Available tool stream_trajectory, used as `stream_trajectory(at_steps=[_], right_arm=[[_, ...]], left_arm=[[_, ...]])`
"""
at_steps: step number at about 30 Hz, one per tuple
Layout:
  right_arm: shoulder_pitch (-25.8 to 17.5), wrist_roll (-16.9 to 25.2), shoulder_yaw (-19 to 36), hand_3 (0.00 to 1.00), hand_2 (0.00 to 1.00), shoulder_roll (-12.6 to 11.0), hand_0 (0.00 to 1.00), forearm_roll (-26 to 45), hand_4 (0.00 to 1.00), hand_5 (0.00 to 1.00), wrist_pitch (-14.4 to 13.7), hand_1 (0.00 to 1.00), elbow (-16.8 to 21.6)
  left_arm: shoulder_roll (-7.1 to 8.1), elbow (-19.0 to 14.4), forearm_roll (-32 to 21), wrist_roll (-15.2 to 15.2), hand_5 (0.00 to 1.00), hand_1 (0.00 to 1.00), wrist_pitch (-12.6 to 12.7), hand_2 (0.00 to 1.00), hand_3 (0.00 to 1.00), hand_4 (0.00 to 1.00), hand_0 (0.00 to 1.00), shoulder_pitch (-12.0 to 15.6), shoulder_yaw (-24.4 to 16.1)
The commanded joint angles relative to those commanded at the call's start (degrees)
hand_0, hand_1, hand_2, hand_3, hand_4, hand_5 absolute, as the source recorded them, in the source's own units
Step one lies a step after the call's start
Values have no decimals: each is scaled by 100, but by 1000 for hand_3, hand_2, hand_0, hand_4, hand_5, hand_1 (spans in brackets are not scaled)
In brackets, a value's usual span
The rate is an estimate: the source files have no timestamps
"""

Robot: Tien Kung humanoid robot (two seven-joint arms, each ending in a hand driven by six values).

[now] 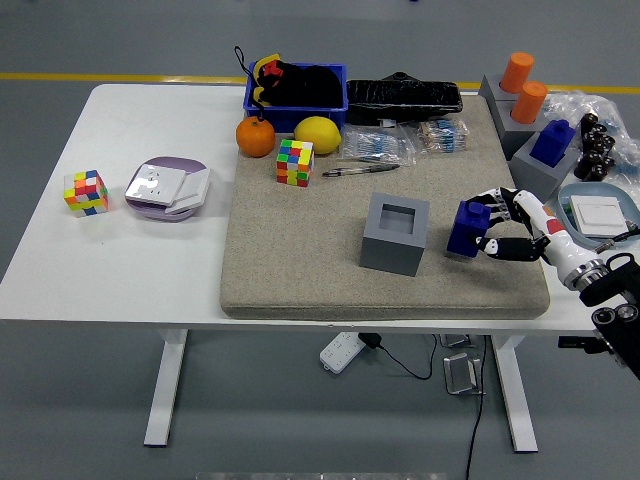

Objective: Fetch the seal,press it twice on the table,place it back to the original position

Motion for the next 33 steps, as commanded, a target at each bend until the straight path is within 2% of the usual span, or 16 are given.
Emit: stream_trajectory(at_steps=[7, 14, 21, 33], right_arm=[[36, -46, 283, 386, 363, -57, 463, 80, 597, 2, 59, 361, 577], [80, -158, 181, 385, 363, 17, 463, 197, 596, 2, 156, 360, 1013], [170, -208, -63, 384, 364, 117, 462, 228, 596, 2, 203, 361, 1047], [365, -220, -334, 384, 362, 342, 462, 215, 598, 2, 219, 361, 820]], left_arm=[[12, -1, -13, 5, 423, 816, 1, 788, 837, 805, 818, -3, 44], [14, -5, -9, 4, 425, 816, -1, 788, 837, 805, 817, -7, 48], [13, -1, -17, 5, 424, 815, 1, 788, 837, 805, 817, 7, 52], [-5, 0, -1, 7, 423, 817, 1, 787, 837, 804, 818, 1, 38]])
